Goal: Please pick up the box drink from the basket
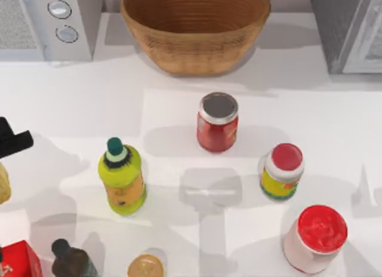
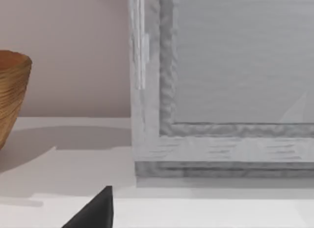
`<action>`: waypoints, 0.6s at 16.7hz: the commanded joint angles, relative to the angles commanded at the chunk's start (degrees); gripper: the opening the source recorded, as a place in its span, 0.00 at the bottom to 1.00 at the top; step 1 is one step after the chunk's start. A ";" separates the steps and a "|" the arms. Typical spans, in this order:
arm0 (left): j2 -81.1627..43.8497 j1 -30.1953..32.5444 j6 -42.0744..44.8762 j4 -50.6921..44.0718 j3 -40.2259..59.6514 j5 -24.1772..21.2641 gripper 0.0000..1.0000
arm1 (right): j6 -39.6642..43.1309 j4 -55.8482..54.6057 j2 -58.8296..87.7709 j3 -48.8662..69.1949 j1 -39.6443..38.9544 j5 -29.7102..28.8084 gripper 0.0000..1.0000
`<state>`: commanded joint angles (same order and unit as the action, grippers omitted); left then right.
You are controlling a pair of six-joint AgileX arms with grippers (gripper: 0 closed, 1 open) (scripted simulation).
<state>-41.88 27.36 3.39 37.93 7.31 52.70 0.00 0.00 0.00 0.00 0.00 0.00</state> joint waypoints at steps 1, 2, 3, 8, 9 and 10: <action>-0.64 -0.09 0.03 0.64 -0.11 -0.24 0.00 | 0.00 0.00 0.00 0.00 0.00 0.00 1.00; -1.86 -0.36 0.03 1.88 -0.26 -0.60 0.00 | 0.00 0.00 0.00 0.00 0.00 0.00 1.00; -3.71 -0.83 0.01 3.74 -0.40 -1.06 0.00 | 0.00 0.00 0.00 0.00 0.00 0.00 1.00; -14.09 -3.93 -0.24 15.26 -1.21 -4.42 0.00 | 0.00 0.00 0.00 0.00 0.00 0.00 1.00; -15.77 -4.72 -0.29 17.07 -1.40 -4.88 0.00 | 0.00 0.00 0.00 0.00 0.00 0.00 1.00; -17.70 -5.60 -0.33 19.17 -1.59 -5.28 0.00 | 0.00 0.00 0.00 0.00 0.00 0.00 1.00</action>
<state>-59.58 21.76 3.05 57.10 5.73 47.41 0.00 0.00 0.00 0.00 0.00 0.00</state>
